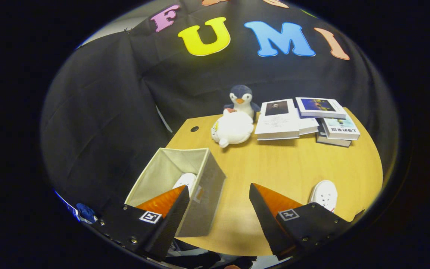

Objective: Open the storage box then place both shoes into the box .Put the left shoe in first, then the right shoe, with the right side of both shoes facing outward in a uniform manner.

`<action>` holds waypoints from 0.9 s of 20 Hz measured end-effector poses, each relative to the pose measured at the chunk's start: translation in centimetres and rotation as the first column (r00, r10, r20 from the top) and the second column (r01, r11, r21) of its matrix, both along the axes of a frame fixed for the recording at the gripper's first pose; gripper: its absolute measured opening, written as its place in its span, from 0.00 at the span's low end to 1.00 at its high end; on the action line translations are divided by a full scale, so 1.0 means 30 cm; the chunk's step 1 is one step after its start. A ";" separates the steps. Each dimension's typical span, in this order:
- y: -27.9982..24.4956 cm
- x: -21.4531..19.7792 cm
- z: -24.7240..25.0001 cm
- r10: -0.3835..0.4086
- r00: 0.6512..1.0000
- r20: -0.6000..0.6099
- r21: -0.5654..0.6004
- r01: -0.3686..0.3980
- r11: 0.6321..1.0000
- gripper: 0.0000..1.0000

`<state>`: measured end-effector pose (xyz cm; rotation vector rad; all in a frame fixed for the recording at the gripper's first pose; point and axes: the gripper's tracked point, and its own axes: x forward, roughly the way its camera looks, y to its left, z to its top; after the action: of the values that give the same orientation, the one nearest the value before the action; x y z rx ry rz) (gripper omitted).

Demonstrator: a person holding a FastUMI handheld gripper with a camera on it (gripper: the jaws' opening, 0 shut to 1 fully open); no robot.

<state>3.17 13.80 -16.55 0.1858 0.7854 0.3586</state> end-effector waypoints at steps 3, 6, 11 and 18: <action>-0.157 0.001 -0.008 -0.052 0.999 0.005 -0.018 0.052 0.999 0.98; -0.301 0.005 -0.033 -0.096 0.995 0.017 -0.040 0.097 0.995 0.98; -0.495 -0.025 -0.104 -0.141 0.990 0.023 -0.086 0.142 0.986 0.97; -0.682 -0.054 -0.260 -0.186 0.982 -0.020 -0.148 0.181 0.972 0.98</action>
<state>1.54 -6.66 -24.35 0.1259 0.8176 0.1229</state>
